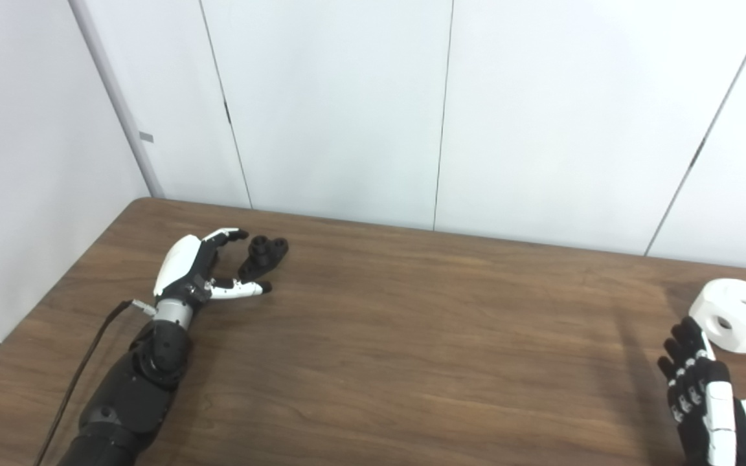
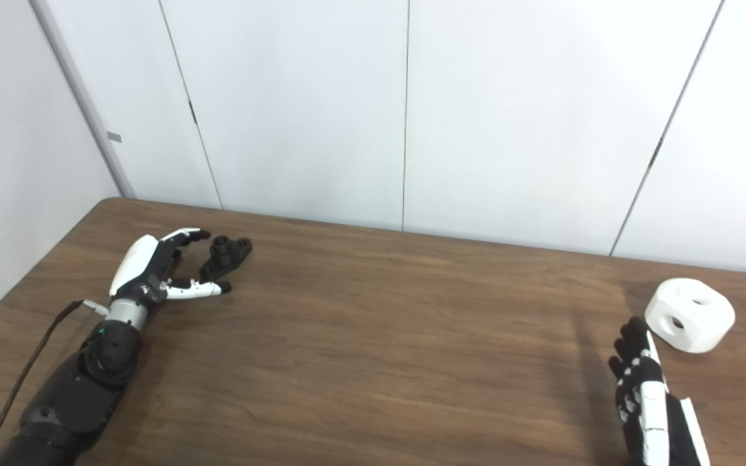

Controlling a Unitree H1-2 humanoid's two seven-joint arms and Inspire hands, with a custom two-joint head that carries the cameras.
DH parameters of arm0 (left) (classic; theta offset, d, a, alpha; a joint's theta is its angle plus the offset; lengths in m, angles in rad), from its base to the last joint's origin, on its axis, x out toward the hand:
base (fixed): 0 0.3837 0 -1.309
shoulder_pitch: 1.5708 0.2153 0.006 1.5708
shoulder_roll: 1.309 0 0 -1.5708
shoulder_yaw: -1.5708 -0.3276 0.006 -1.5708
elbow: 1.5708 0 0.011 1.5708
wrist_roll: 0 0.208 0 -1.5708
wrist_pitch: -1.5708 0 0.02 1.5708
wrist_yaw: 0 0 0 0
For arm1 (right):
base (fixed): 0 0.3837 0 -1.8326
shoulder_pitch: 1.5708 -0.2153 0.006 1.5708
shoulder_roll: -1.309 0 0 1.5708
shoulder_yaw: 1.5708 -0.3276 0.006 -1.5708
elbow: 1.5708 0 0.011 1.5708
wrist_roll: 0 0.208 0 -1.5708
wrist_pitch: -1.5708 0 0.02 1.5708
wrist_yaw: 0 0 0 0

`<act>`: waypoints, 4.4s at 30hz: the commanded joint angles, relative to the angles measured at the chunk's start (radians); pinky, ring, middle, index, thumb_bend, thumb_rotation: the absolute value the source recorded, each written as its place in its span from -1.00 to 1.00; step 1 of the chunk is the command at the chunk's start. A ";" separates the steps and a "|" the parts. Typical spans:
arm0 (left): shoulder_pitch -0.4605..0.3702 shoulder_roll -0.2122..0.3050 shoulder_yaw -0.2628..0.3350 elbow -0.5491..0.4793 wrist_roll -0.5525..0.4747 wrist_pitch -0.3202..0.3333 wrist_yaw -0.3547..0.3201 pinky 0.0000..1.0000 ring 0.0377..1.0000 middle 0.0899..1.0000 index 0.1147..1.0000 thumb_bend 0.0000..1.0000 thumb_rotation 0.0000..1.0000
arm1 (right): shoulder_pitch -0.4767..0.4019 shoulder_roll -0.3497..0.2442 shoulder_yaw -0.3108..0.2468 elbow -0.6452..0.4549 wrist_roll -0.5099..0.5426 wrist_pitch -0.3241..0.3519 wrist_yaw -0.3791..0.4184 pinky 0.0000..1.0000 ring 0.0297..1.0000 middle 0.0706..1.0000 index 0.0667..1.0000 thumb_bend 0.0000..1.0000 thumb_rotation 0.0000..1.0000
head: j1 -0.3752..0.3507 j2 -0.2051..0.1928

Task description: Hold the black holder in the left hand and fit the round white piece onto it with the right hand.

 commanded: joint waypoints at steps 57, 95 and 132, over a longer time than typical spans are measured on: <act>-0.099 0.113 -0.157 -0.018 0.196 0.120 -0.052 0.70 0.75 0.61 0.32 0.95 -0.40 | -0.002 0.016 0.014 -0.101 0.001 0.005 -0.005 1.00 1.00 1.00 1.00 -0.14 0.97 | -0.011 0.019; -0.144 0.108 -0.209 0.091 0.205 -0.107 0.048 0.67 0.63 0.30 -0.17 0.05 -0.90 | 0.004 0.042 0.023 -0.111 -0.022 -0.013 -0.004 1.00 1.00 1.00 1.00 -0.17 0.99 | -0.050 0.033; 0.055 -0.046 -0.161 -0.342 0.117 -0.115 -0.135 0.96 0.84 0.37 -0.17 0.05 -0.90 | -0.034 0.038 0.013 -0.206 -0.031 0.011 -0.031 1.00 1.00 1.00 1.00 -0.02 0.91 | -0.157 0.055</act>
